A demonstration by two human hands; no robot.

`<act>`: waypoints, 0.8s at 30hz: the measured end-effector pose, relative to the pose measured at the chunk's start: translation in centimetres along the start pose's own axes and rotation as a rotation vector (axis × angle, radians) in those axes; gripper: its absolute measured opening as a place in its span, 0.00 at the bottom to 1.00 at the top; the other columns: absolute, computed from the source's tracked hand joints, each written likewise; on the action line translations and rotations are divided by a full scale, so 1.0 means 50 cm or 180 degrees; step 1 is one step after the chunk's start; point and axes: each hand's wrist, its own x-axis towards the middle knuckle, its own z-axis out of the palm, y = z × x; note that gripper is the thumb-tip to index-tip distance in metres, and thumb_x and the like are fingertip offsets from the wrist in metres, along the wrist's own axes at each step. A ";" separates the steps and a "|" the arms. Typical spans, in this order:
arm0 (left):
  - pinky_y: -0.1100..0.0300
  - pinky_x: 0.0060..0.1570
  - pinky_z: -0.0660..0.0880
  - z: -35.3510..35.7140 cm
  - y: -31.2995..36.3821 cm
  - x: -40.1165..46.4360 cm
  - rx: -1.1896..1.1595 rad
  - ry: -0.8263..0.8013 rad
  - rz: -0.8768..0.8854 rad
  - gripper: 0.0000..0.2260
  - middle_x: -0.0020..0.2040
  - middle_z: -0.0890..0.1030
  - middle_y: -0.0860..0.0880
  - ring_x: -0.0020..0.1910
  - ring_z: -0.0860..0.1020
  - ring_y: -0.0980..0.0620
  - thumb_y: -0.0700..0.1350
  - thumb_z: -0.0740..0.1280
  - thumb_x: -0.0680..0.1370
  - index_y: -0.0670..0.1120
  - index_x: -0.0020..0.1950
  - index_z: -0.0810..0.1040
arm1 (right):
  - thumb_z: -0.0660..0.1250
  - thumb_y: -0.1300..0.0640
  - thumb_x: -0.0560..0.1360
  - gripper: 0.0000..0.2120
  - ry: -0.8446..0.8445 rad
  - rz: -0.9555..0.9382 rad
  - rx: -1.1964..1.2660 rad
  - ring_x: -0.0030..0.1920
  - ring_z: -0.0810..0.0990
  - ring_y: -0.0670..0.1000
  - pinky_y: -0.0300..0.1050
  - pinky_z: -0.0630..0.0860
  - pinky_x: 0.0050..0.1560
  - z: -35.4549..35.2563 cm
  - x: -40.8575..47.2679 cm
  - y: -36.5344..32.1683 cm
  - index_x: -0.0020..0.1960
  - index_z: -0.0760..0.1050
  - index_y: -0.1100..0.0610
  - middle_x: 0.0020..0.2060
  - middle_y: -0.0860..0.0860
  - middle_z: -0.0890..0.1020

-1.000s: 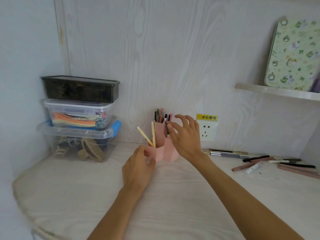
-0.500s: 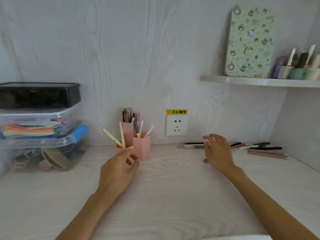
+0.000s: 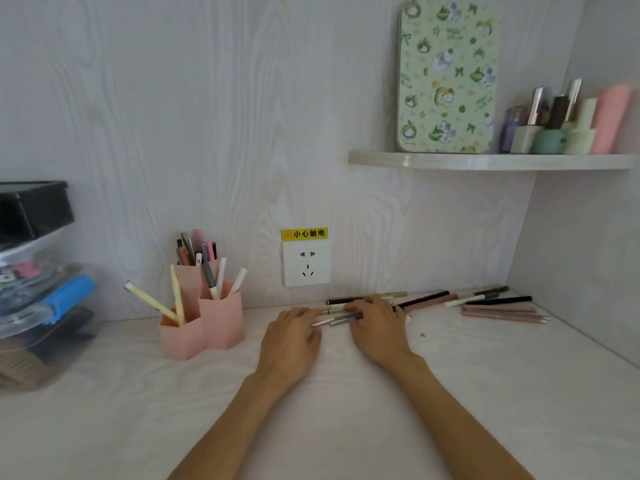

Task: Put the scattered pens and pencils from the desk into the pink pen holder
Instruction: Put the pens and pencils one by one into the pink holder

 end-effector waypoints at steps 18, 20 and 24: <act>0.63 0.41 0.69 -0.115 -0.120 -0.121 -0.0115 0.0466 -0.0217 0.05 0.50 0.78 0.57 0.50 0.76 0.56 0.47 0.64 0.78 0.53 0.53 0.76 | 0.67 0.55 0.71 0.03 -0.0621 -0.0835 0.0831 0.51 0.78 0.49 0.48 0.73 0.56 0.043 -0.037 -0.156 0.45 0.76 0.51 0.48 0.48 0.80; 0.61 0.44 0.74 -0.120 -0.122 -0.122 -0.0304 0.0570 -0.0226 0.05 0.48 0.78 0.58 0.49 0.77 0.57 0.48 0.65 0.78 0.53 0.53 0.76 | 0.68 0.54 0.71 0.03 -0.0451 -0.0912 0.0765 0.53 0.77 0.48 0.50 0.71 0.59 0.053 -0.038 -0.155 0.45 0.77 0.50 0.49 0.47 0.80; 0.60 0.42 0.77 -0.144 -0.099 -0.120 -0.0659 0.1333 -0.0188 0.05 0.45 0.80 0.58 0.43 0.78 0.60 0.48 0.66 0.77 0.53 0.53 0.78 | 0.68 0.49 0.71 0.08 -0.0221 -0.0909 0.0445 0.66 0.68 0.47 0.46 0.59 0.67 0.057 -0.041 -0.141 0.50 0.80 0.46 0.61 0.47 0.74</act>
